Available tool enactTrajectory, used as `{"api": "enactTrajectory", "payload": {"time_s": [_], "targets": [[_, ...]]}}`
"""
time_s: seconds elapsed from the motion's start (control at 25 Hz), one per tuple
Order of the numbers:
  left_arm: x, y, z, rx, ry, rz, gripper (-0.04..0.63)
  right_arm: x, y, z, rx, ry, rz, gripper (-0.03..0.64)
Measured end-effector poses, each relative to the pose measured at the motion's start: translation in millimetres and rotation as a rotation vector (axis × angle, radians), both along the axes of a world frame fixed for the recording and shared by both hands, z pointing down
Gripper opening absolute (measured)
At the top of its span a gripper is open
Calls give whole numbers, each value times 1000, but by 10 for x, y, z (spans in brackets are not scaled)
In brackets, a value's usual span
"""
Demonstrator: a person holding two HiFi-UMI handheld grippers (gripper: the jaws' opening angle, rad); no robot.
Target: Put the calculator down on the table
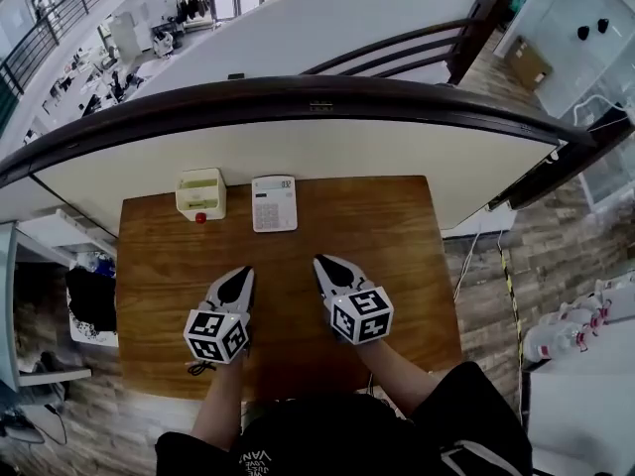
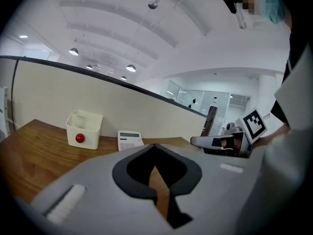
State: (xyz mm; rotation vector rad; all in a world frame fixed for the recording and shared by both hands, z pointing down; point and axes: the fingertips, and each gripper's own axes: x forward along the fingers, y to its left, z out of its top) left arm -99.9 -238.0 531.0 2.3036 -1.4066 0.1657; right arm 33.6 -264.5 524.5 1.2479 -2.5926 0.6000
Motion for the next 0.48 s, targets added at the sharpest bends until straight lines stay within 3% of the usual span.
{"api": "enactTrajectory", "payload": {"time_s": [0.48], "targets": [[-241,774,56,-51,38,149,11,-97,779,-99,3,43,154,17]]}}
